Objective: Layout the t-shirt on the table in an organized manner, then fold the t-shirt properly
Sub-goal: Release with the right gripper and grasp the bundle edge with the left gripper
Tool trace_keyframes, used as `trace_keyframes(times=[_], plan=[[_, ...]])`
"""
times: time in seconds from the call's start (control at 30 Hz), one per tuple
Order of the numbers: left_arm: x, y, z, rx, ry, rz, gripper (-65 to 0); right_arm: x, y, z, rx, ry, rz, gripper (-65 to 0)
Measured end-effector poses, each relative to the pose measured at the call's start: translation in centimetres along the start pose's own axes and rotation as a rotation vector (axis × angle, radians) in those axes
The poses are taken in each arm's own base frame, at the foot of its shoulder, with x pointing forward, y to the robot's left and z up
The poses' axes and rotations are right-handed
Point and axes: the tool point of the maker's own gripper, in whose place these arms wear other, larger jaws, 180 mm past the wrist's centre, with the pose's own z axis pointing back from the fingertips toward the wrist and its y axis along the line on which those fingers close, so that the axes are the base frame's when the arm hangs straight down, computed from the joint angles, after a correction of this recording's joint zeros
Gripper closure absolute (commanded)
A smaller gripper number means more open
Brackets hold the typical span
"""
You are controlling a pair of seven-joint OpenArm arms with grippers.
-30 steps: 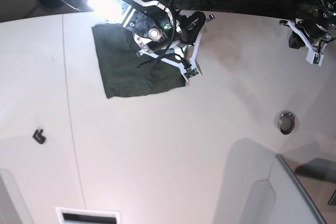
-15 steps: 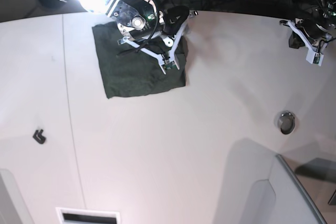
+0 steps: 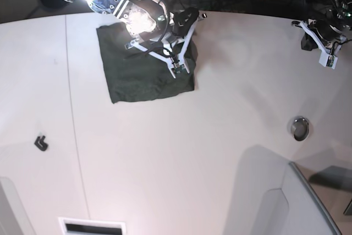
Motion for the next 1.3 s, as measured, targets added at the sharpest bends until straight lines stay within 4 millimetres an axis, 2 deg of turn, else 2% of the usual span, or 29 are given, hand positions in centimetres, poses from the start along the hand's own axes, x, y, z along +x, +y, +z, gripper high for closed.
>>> trace_keyframes(times=[0.13, 0.3, 0.37, 0.47, 0.53, 0.6, 0.67, 0.73, 0.8, 0.83, 0.87, 0.93, 1.0, 1.03, 1.1, 1.3], plan=[[-0.1, -2.2, -0.9, -0.056, 0.011, -0.021, 0.0, 0.8, 2.3, -0.6, 0.043, -0.001, 0.048, -1.7], [0.0, -3.2, -1.4, -0.076, 0.007, -0.017, 0.0, 0.7, 2.2, -1.3, 0.030, 0.022, 0.061, -2.6], [0.5, -4.2, -1.9, -0.092, -0.011, -0.002, 0.0, 0.9, 2.3, -1.3, 0.033, 0.018, 0.060, -10.5], [1.2, -4.9, -2.2, -0.105, -0.035, 0.013, 0.0, 0.9, 2.9, -1.1, 0.045, 0.027, 0.058, -31.2], [1.3, -5.3, -2.4, -0.110, -0.038, 0.020, 0.0, 0.5, 3.2, -0.6, 0.057, 0.054, 0.060, -41.9], [1.3, -6.1, -2.7, -0.124, -0.009, -0.010, 0.0, 1.1, 4.0, 0.8, 0.095, 0.013, 0.063, -43.1], [2.5, -7.5, -2.9, -0.151, -0.001, -0.051, 0.0, 2.4, 4.4, 3.3, 0.155, -0.064, 0.046, -43.1], [4.1, -8.6, -2.7, -0.169, -0.019, -0.094, 0.0, 4.9, 2.8, 5.6, 0.161, -0.183, -0.013, -43.1], [5.5, -9.6, -2.5, -0.180, -0.053, -0.093, -14.2, 7.3, -1.5, 6.9, 0.086, -0.306, -0.121, -43.1], [6.2, -10.4, -2.3, -0.205, -0.075, -0.073, -22.4, 7.9, -3.9, 7.0, 0.038, -0.341, -0.184, -43.1], [6.6, -11.2, -2.1, -0.238, -0.091, -0.052, -30.6, 7.9, -6.5, 7.0, -0.014, -0.360, -0.246, -43.1], [7.6, -12.8, -1.6, -0.325, -0.140, 0.019, -46.6, 6.4, -10.5, 6.8, -0.099, -0.355, -0.345, -43.1], [8.6, -14.8, -1.3, -0.429, -0.183, 0.067, -55.3, 5.0, -12.7, 6.7, -0.143, -0.334, -0.390, -43.1], [9.1, -16.1, -1.0, -0.498, -0.204, 0.084, -57.4, 4.7, -13.5, 6.8, -0.162, -0.337, -0.401, -43.1], [9.7, -18.7, -1.0, -0.610, -0.215, 0.122, -57.1, 4.5, -14.7, 7.1, -0.184, -0.351, -0.418, -43.1], [10.3, -23.2, -2.8, -0.740, -0.183, 0.166, -57.1, 2.8, -18.2, 7.8, -0.279, -0.396, -0.468, -43.2]])
